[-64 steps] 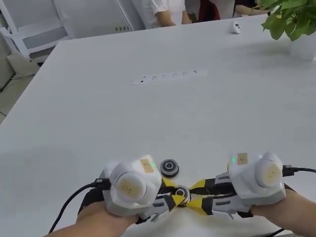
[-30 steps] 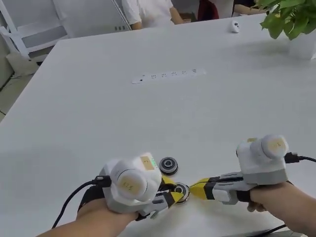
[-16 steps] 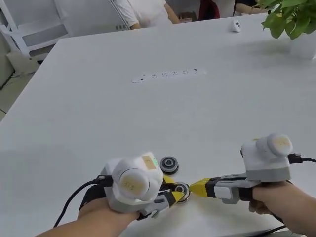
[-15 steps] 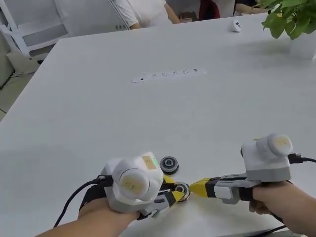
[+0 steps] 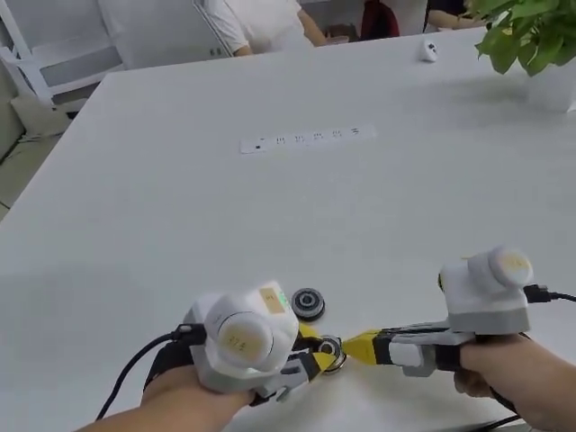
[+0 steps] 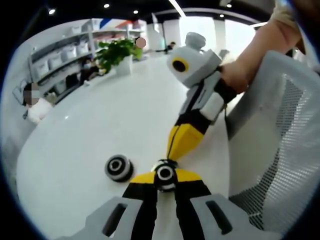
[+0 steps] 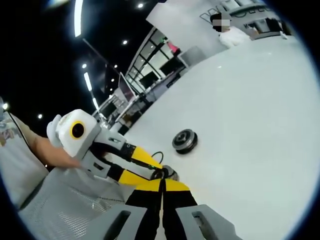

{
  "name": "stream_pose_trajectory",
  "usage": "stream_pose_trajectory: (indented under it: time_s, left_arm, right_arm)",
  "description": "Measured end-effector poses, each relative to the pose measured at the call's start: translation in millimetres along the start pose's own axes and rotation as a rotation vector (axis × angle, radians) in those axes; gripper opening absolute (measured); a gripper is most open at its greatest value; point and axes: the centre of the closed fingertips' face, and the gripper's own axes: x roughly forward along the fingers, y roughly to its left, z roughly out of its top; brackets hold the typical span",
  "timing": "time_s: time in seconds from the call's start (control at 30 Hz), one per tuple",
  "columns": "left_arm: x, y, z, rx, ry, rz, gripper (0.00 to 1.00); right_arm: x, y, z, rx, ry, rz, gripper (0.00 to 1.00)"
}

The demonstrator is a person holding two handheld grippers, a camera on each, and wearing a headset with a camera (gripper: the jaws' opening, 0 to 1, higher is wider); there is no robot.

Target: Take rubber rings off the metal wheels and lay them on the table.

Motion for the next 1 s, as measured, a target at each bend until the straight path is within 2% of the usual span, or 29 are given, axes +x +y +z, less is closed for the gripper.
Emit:
stream_pose_trajectory:
  time_s: [0.13, 0.37, 0.4, 0.43, 0.47, 0.77, 1.0]
  left_arm:
    - [0.4, -1.7, 0.3, 0.004, -0.001, -0.006, 0.12]
    - [0.8, -2.5, 0.4, 0.008, -0.002, -0.011, 0.12]
    - [0.9, -2.8, 0.4, 0.01, -0.002, -0.012, 0.12]
    - [0.9, -2.7, 0.3, 0.01, -0.002, -0.011, 0.12]
    - [0.9, -2.7, 0.3, 0.009, -0.003, -0.012, 0.12]
    - [1.0, -2.2, 0.3, 0.006, -0.003, -0.015, 0.13]
    - [1.0, -2.5, 0.7, 0.006, -0.004, -0.018, 0.13]
  right_arm:
    - [3.9, 5.8, -2.0, -0.019, 0.018, 0.018, 0.0]
    - [4.0, 10.1, -2.6, -0.003, 0.016, 0.046, 0.0]
    - [5.4, 25.9, -2.2, 0.019, 0.015, 0.122, 0.0]
    - [4.4, 11.1, -0.2, -0.054, 0.012, 0.051, 0.0]
    - [3.9, 14.9, -1.6, -0.009, 0.012, 0.065, 0.0]
    - [-0.2, 13.8, -0.2, 0.046, -0.018, 0.09, 0.0]
    - [-0.6, 20.7, 0.0, 0.094, -0.025, 0.138, 0.0]
